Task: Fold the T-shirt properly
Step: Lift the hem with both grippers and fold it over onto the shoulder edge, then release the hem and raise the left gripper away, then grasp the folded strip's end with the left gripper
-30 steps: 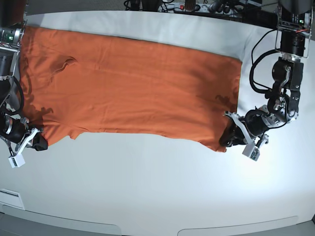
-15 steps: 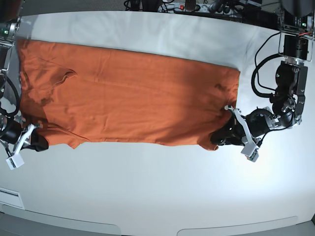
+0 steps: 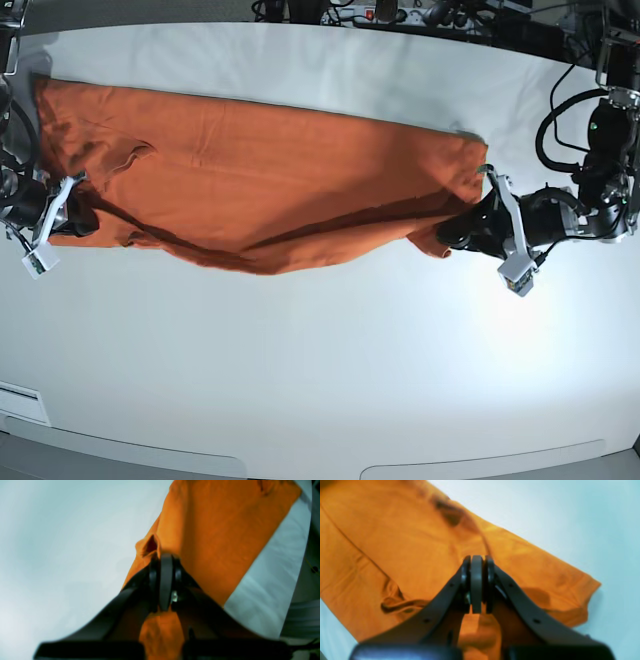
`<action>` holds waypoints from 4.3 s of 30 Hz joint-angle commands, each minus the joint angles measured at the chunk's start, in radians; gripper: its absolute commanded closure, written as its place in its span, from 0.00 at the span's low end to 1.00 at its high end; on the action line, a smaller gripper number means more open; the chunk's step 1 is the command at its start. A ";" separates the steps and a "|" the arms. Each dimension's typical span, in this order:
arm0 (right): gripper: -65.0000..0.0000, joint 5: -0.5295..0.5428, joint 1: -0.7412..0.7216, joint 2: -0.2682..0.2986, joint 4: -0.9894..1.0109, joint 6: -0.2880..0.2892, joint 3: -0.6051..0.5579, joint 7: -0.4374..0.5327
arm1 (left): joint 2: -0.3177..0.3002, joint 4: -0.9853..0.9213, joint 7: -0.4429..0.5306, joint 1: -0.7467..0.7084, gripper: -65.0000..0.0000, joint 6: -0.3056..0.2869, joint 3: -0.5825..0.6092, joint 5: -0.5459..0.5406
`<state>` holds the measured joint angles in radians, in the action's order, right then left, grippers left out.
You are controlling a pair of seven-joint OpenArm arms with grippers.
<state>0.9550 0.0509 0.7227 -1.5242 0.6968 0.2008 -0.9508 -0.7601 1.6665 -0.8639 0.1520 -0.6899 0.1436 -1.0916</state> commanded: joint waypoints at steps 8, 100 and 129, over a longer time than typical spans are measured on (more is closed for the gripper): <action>1.00 0.139 0.059 0.028 -0.014 0.001 0.172 -0.067 | -0.043 0.016 0.025 0.017 1.00 -0.008 -0.010 0.020; 1.00 -0.089 0.201 -0.196 -0.014 0.001 0.187 0.016 | 0.283 0.014 -0.240 -0.325 0.41 0.226 -0.616 0.137; 1.00 -0.062 0.201 -0.195 -0.014 0.001 0.187 0.016 | 0.406 -0.032 -0.232 -0.323 0.41 0.204 -0.446 0.111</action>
<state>0.8902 0.2550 0.5068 -1.5269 0.6987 0.3798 -0.9344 -0.3439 1.6260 -1.0729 -0.1715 -0.4877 -0.3004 -0.9966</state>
